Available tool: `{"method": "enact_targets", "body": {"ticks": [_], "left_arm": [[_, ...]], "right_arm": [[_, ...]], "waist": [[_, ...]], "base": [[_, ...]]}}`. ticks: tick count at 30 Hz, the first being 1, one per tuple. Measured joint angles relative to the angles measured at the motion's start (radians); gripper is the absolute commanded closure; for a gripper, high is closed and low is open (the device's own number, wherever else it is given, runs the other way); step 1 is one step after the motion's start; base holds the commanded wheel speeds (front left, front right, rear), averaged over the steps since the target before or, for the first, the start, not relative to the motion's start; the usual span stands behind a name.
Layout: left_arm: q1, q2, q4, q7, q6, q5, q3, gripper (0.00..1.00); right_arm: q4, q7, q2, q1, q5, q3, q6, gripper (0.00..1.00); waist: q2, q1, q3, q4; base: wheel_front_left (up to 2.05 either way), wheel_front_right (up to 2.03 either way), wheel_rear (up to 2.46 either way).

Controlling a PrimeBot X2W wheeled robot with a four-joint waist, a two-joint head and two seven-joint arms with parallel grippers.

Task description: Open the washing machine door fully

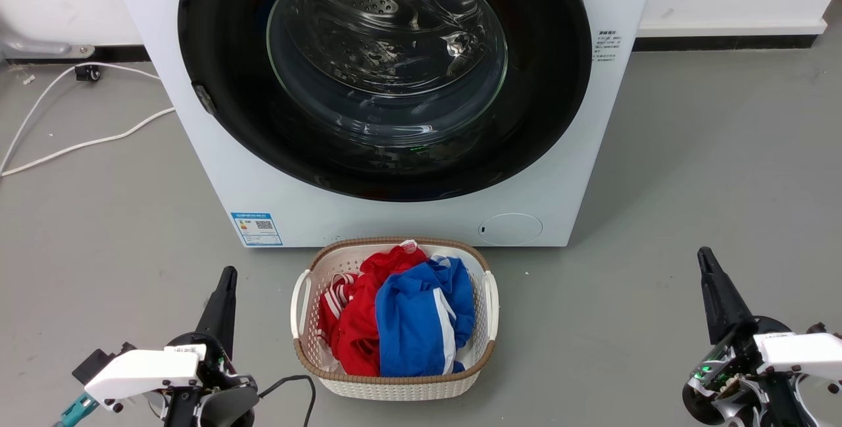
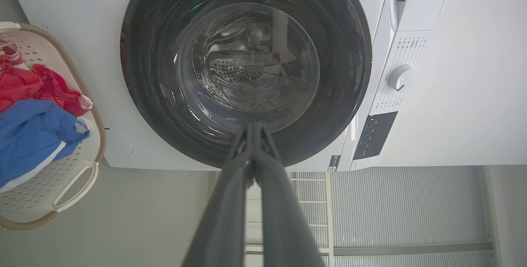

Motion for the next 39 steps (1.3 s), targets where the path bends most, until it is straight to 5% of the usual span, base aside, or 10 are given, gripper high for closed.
{"method": "enact_targets", "body": {"ticks": [28,29,39], "left_arm": [[0.0,-0.003,0.0,0.001,0.0,0.002,0.004,1.0],[0.0,-0.003,0.0,0.002,0.0,0.002,0.004,0.0],[0.033,-0.011,0.006,-0.024,0.001,0.0,-0.033,0.0]], "right_arm": [[0.0,0.003,0.002,0.0,-0.004,-0.002,0.0,1.0],[0.0,0.003,0.002,0.0,-0.005,-0.002,0.0,0.0],[0.01,-0.024,0.007,0.035,-0.006,0.011,0.0,0.0]], "waist": [[0.0,0.0,0.0,0.0],[0.0,0.0,0.0,0.0],[0.0,0.0,0.001,0.0]], "base": [[0.0,0.0,0.0],[0.0,0.0,0.0],[0.0,0.0,0.0]]}}
